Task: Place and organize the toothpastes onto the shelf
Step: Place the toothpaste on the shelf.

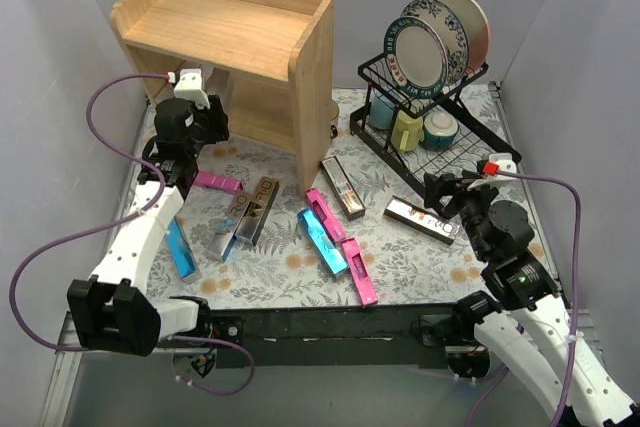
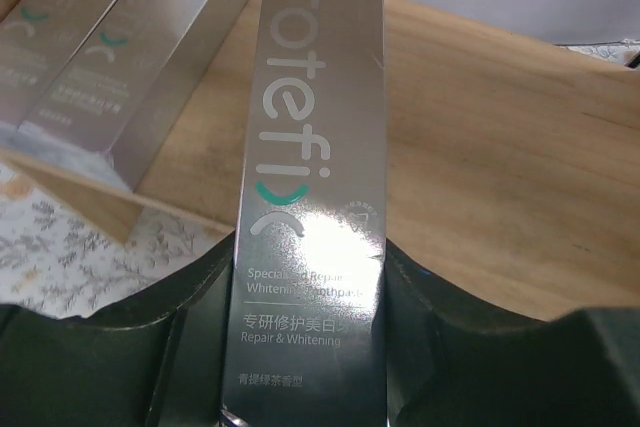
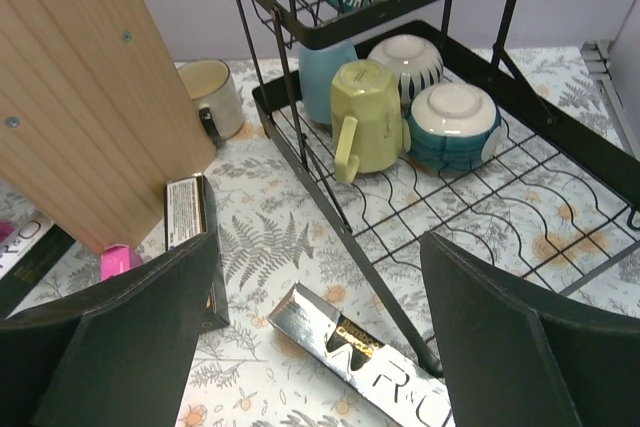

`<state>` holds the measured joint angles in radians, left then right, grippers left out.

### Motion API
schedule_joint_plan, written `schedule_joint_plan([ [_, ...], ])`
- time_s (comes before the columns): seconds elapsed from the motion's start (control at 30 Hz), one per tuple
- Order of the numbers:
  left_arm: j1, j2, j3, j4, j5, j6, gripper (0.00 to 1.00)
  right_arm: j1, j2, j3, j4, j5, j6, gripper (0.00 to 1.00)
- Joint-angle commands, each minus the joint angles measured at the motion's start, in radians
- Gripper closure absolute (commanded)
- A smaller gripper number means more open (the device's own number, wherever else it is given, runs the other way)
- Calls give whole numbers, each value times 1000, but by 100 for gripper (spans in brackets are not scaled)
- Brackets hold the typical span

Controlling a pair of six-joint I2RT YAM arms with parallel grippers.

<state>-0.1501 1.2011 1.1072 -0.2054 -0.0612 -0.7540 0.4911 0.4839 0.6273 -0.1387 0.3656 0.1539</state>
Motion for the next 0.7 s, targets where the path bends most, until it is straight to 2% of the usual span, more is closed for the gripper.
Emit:
schedule_joint_plan([
  [0.0,56,61,14,182,153,87,69,-2,-53,-37,97,-11,-28,10],
  [0.13,93,133,34,196,162,111,64,-3,-83,-60,111,-5,-42,10],
  [0.23,98,173,40,199,162,116,52,-3,-106,-75,119,1,-45,10],
  [0.37,98,199,52,199,141,111,34,-2,-120,-81,120,7,-53,10],
  [0.4,98,199,54,199,132,105,25,-2,-122,-83,122,9,-53,10],
  [0.53,98,149,57,179,83,39,5,3,-120,-84,123,4,-53,9],
  [0.57,98,135,62,147,74,24,2,3,-119,-83,123,6,-54,10],
  [0.67,98,59,60,83,3,-71,2,4,-125,-84,122,7,-56,9],
])
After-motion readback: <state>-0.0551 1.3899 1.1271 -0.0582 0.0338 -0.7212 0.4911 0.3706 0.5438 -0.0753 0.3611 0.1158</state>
